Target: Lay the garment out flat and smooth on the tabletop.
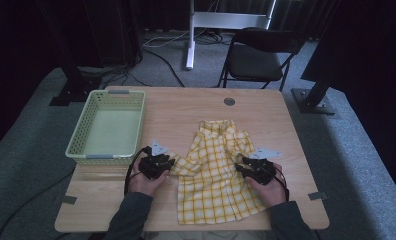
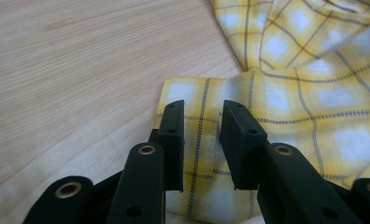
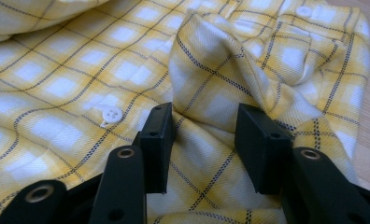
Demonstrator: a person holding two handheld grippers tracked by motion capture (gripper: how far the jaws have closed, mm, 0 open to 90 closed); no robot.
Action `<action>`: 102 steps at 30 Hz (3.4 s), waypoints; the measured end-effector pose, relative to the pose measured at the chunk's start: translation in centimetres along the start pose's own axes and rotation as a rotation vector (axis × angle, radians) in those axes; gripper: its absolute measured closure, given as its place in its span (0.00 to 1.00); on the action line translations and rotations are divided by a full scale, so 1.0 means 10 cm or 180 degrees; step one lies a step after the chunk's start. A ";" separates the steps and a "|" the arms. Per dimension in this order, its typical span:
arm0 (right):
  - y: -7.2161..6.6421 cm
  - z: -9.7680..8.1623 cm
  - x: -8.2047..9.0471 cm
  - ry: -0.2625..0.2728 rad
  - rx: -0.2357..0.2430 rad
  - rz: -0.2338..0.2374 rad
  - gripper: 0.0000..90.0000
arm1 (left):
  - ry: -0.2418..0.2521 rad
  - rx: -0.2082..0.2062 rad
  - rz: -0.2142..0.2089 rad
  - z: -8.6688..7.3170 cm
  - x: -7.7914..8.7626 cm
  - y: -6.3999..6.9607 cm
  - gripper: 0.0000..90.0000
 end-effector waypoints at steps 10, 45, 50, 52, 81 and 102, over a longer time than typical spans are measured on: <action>0.00 0.00 0.00 0.0001 0.0000 0.0001 0.63 | -0.0083 -0.0056 0.0225 -0.14 0.18 0.06 0.78; 0.00 0.00 0.00 0.0003 -0.0004 -0.0007 0.62 | -0.0204 -0.0275 0.0244 -0.11 0.45 0.06 0.63; 0.00 0.00 0.00 0.0003 -0.0007 -0.0012 0.62 | -0.0312 -0.0340 0.0086 -0.10 0.25 0.03 0.63; 0.00 0.00 0.00 0.0005 -0.0006 -0.0014 0.62 | -0.0315 -0.0309 0.0054 -0.12 0.23 0.02 0.63; -0.01 -0.01 0.00 0.0012 -0.0016 -0.0038 0.61 | -0.0183 -0.0150 -0.0118 -0.19 0.20 0.10 0.78; -0.01 -0.01 0.01 0.0013 -0.0027 -0.0050 0.61 | -0.0203 -0.0267 0.0126 -0.25 0.32 0.14 0.92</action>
Point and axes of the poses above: each handheld gripper's, and its own axes: x roughly backward along the jaws, z roughly out of its top, y roughly to its right, the point moved 5 cm from there along -x, roughly forward along the jaws, and after that the axes turned 13 degrees about -x, right-handed, at the moved point
